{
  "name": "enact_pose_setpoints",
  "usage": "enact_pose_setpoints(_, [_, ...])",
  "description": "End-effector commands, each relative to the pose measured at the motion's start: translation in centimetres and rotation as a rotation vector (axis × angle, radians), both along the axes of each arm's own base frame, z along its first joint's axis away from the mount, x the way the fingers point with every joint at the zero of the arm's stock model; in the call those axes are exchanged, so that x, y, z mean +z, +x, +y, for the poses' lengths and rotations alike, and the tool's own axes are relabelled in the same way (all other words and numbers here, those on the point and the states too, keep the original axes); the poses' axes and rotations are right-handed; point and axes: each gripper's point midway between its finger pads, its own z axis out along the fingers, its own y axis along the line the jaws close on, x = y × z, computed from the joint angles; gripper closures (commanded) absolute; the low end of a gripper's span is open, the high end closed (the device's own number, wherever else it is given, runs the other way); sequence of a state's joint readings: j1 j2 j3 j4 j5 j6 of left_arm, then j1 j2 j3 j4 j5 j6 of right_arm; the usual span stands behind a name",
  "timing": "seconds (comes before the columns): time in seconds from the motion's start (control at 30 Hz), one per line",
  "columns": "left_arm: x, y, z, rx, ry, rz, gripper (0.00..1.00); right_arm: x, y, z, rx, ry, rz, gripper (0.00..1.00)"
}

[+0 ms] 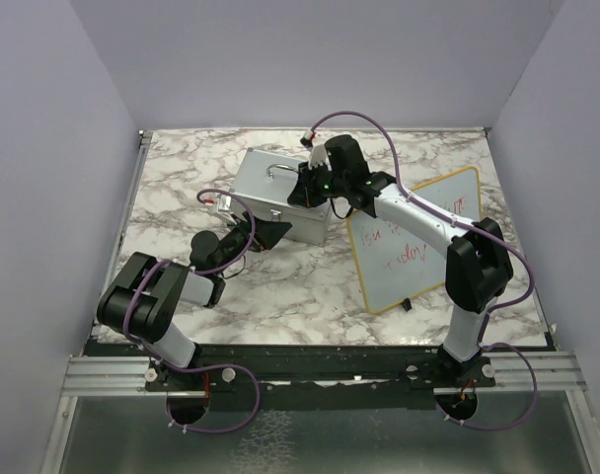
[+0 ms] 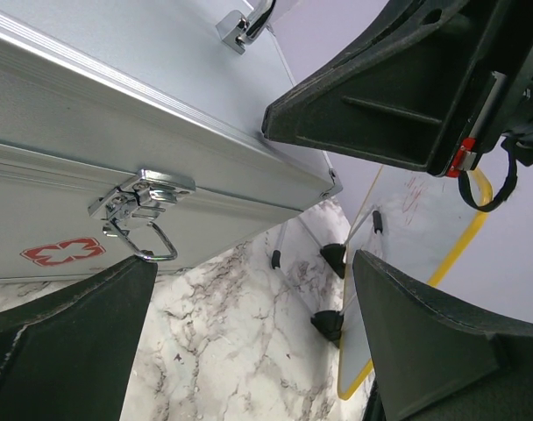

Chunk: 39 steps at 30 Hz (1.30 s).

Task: Organize the medicine kit
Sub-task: Close the medicine box at the center of the board.

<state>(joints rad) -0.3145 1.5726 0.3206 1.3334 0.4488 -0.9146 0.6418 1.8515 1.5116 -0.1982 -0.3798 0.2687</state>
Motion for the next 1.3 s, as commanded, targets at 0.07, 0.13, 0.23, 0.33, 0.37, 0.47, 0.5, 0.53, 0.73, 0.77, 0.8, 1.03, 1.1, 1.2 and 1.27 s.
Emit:
enact_pose_setpoints(0.07, [1.7,1.1,0.0,0.034,-0.045,-0.041,0.07,1.0,-0.2,0.3,0.011,0.027,-0.024,0.95])
enact_pose_setpoints(0.13, [1.7,1.1,0.0,0.036,-0.044,-0.042,0.07,0.9,-0.2,0.3,0.010,0.025,-0.022,0.95])
enact_pose_setpoints(0.23, [1.8,1.2,0.1,0.045,-0.046,-0.042,0.08,0.9,-0.2,0.3,0.010,0.025,-0.022,0.95])
enact_pose_setpoints(0.33, [1.7,1.4,0.2,0.054,-0.048,-0.035,0.08,0.8,-0.2,0.3,0.010,0.025,-0.022,0.95])
enact_pose_setpoints(0.37, [1.7,1.5,0.2,0.056,-0.049,-0.032,0.09,0.8,-0.2,0.3,0.011,0.025,-0.021,0.95])
enact_pose_setpoints(0.47, [1.8,1.6,0.2,0.057,-0.054,-0.030,0.10,0.8,-0.2,0.3,0.010,0.025,-0.022,0.95])
enact_pose_setpoints(0.5, [1.9,1.6,0.2,0.058,-0.057,-0.033,0.11,0.7,-0.2,0.3,0.011,0.024,-0.021,0.95])
enact_pose_setpoints(0.53, [2.0,1.6,0.2,0.059,-0.057,-0.034,0.11,0.7,-0.2,0.3,0.011,0.024,-0.021,0.95])
enact_pose_setpoints(0.73, [2.2,2.0,0.2,0.071,-0.061,-0.030,0.13,0.6,-0.2,0.3,0.009,0.022,-0.017,0.95])
enact_pose_setpoints(0.77, [2.2,2.0,0.3,0.074,-0.061,-0.027,0.13,0.6,-0.2,0.3,0.010,0.023,-0.019,0.95])
enact_pose_setpoints(0.8, [2.1,2.1,0.3,0.076,-0.063,-0.023,0.14,0.5,-0.3,0.3,0.011,0.023,-0.016,0.95])
enact_pose_setpoints(1.03, [2.3,2.4,0.4,0.092,-0.067,-0.026,0.15,0.8,-0.3,0.2,0.008,0.024,-0.022,0.95])
enact_pose_setpoints(1.1, [2.4,2.4,0.3,0.093,-0.068,-0.025,0.16,0.6,-0.3,0.2,0.008,0.021,-0.020,0.95])
enact_pose_setpoints(1.2, [2.4,2.5,0.2,0.095,-0.067,-0.023,0.16,0.4,-0.3,0.2,0.007,0.018,-0.014,0.95])
enact_pose_setpoints(1.27, [2.4,2.5,0.2,0.094,-0.067,-0.023,0.16,0.2,-0.3,0.1,0.006,0.016,-0.012,0.95])
